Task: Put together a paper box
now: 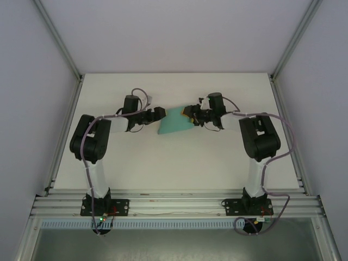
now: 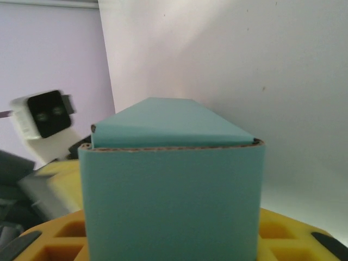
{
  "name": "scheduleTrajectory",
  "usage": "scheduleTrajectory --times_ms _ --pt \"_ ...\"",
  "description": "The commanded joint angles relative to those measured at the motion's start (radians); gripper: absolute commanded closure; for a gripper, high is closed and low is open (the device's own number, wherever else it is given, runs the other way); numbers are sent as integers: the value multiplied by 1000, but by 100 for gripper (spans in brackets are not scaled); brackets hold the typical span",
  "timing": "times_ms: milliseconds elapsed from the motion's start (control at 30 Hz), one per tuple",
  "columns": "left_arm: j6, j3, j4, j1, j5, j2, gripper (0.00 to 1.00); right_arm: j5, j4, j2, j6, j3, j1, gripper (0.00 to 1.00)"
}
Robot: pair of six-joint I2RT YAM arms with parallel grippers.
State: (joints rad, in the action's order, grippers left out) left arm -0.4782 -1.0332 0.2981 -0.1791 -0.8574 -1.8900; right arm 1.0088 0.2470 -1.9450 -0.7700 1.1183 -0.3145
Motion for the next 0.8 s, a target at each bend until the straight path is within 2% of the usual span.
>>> scheduleTrajectory --times_ms 0,67,133,167,267,333,400,500,567,700,767 --pt "290 -15 -103 -10 18 190 0 -44 -191 123 17 15 -4 57" --pt "496 -20 -226 -33 46 270 0 -81 -383 154 -7 58 3 57" --pt "722 -30 -367 -77 20 334 0 -88 -604 151 -40 131 16 58" --pt "836 -39 -448 -111 49 363 0 -66 -694 145 -70 163 20 58" --pt "1042 -41 -578 -227 222 420 0 27 -852 138 -140 224 21 58" --pt "1142 -32 -630 -289 272 444 0 10 -948 140 -165 263 22 58" --pt "1187 -10 -629 -330 307 477 0 29 -936 155 -246 254 20 61" --pt "1192 61 -521 -340 332 523 0 104 -783 196 -421 183 14 63" --pt "1209 78 -509 -351 352 532 0 124 -727 216 -485 144 10 63" --pt "1217 69 -511 -372 449 514 0 139 -773 225 -459 143 2 66" --pt "1223 59 -527 -379 462 496 0 145 -773 235 -482 140 -2 66"
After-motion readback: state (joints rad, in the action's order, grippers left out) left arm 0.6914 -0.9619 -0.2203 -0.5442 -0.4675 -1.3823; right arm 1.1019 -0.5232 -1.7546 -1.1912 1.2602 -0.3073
